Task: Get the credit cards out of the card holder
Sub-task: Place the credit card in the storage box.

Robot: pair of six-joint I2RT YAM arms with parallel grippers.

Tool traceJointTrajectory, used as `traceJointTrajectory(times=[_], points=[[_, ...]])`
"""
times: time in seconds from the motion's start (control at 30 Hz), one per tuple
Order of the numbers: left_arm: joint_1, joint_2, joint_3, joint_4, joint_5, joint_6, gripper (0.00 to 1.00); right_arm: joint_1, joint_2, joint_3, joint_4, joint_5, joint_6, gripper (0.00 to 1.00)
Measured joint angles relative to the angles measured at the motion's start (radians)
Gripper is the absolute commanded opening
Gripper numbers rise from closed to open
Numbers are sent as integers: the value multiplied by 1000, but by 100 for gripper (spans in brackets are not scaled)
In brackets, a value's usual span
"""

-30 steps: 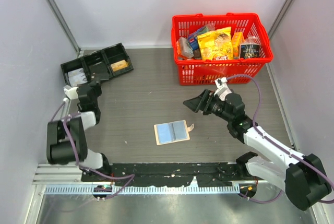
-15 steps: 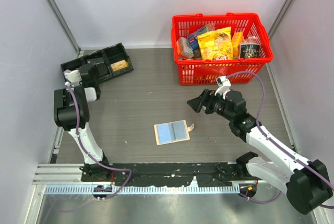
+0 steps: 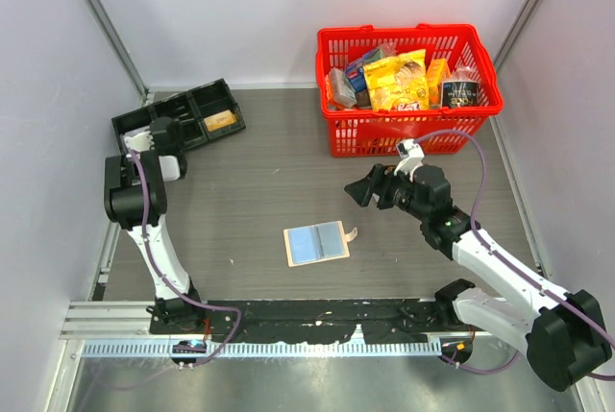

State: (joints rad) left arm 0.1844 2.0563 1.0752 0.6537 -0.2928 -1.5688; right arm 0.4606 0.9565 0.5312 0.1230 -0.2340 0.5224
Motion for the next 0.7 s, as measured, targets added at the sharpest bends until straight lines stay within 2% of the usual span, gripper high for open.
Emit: traceJointTrajectory(times=[0.1, 0.4, 0.47, 0.7], points=[[-2, 0, 2, -8, 9, -3, 41, 0, 3, 3, -7, 2, -2, 82], [-6, -62, -58, -39, 40, -27, 73, 0, 2, 16, -58, 5, -6, 82], [-6, -106, -87, -47, 51, -26, 77, 0, -5, 19, -72, 4, -6, 82], [-60, -335, -163, -129, 114, 28, 80, 0, -8, 68, -170, -4, -15, 82]])
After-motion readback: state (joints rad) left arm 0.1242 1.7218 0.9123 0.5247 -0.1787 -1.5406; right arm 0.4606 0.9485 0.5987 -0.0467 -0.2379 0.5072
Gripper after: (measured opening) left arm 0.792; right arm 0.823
